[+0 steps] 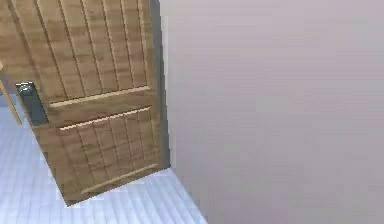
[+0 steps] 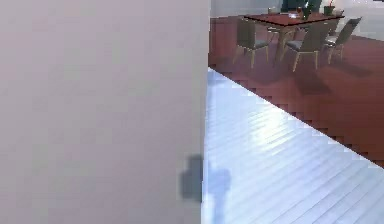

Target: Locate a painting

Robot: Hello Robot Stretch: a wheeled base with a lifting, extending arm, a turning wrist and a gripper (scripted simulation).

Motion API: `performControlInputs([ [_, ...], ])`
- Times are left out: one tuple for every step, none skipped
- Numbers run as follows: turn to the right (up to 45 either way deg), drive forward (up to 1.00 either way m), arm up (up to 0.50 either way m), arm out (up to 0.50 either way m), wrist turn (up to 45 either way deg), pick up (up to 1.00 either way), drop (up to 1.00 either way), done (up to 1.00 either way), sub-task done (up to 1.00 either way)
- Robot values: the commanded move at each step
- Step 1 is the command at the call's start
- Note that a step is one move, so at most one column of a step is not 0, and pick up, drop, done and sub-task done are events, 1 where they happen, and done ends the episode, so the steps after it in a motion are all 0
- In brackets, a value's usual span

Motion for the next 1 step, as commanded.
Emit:
performControlInputs([
  [45.0,0.00,0.00,0.00,0.0,0.00,0.00,0.00,0.00],
])
